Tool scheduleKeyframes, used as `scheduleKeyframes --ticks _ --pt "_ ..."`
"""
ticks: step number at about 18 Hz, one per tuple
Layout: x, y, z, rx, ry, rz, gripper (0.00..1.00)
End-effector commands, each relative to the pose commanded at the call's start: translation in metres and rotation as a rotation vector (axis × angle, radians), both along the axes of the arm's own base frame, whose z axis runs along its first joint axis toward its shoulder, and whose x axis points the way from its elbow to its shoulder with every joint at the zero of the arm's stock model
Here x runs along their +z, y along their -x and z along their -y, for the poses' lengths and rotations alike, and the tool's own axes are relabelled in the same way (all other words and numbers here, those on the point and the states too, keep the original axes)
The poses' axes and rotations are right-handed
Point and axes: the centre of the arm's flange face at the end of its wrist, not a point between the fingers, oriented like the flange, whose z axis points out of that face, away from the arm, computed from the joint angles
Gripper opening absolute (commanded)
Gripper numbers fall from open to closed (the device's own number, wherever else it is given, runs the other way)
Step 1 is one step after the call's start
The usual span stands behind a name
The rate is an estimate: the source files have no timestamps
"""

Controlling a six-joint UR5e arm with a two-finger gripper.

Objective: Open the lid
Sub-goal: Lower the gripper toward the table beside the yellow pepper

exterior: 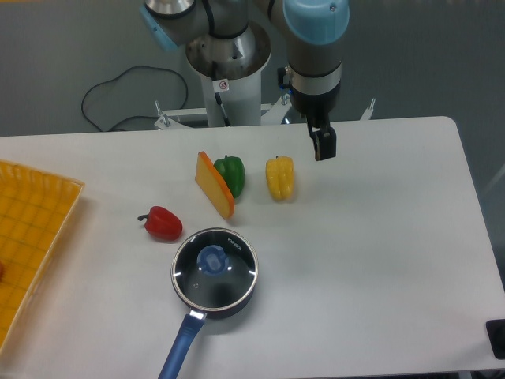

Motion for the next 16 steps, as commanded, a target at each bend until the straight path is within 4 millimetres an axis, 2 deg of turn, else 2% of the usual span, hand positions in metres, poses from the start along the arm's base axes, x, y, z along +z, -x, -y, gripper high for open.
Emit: scheduleKeyframes --ticks 7,16 --pt "-0.001 -0.004 -0.001 0.005 0.001 0.0 1.0" --pt "-0.026 -0.015 -0.001 0.087 0.003 0.043 1.0"
